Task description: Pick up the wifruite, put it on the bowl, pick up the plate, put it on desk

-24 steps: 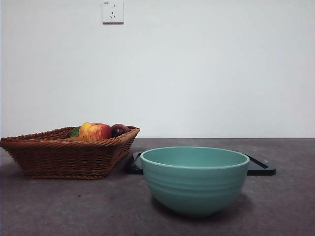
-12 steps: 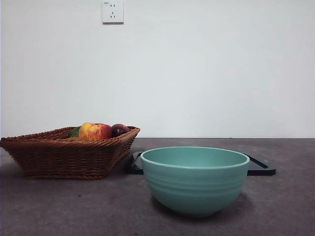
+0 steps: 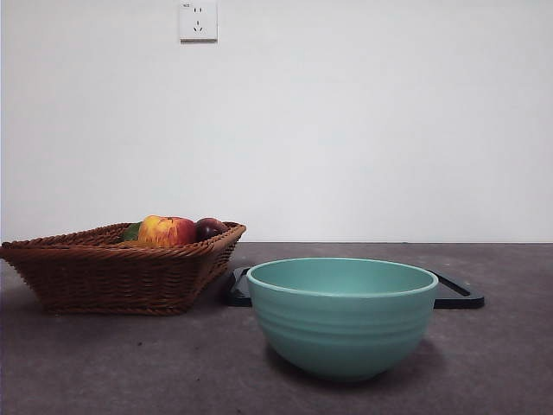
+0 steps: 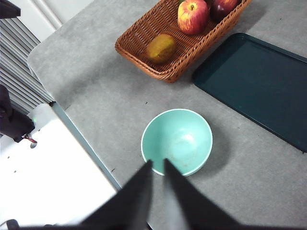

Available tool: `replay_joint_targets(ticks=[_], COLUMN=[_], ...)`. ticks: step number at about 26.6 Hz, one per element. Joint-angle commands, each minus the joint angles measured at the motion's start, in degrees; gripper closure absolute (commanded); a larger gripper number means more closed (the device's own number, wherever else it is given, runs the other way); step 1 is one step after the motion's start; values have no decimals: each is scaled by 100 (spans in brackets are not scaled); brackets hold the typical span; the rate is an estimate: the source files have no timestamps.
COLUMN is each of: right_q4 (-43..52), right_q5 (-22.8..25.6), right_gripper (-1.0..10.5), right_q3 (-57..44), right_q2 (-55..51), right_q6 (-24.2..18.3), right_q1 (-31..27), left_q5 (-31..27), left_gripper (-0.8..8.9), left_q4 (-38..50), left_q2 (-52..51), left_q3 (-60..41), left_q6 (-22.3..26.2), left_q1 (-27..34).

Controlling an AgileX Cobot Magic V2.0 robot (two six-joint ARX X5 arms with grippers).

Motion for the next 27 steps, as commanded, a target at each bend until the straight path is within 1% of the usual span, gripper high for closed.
replay_joint_targets(ticks=[1, 2, 3, 5, 17, 24, 27], right_q4=[57, 55, 55, 52, 52, 55, 55], right_q5=[11, 26, 26, 26, 26, 24, 24], right_gripper=[651, 581, 539, 531, 531, 531, 531], right_q3=[107, 107, 107, 107, 107, 107, 107], right_q2=[48, 48, 48, 48, 48, 48, 48], right_q6=[-31, -22, -20, -20, -17, -17, -17], right_q1=[28, 28, 28, 28, 28, 28, 28], left_q5=[26, 26, 26, 26, 24, -13, -87], left_gripper=[474, 428, 371, 342, 344, 344, 344], left_q4=[63, 63, 63, 61, 59, 74, 210], left_q2=[42, 39, 42, 39, 74, 289, 435], left_q3=[120, 120, 120, 120, 120, 131, 146], left_q6=[70, 68, 66, 46, -2, -11, -35], left_q1=[-15, -15, -15, -15, -17, -17, -17])
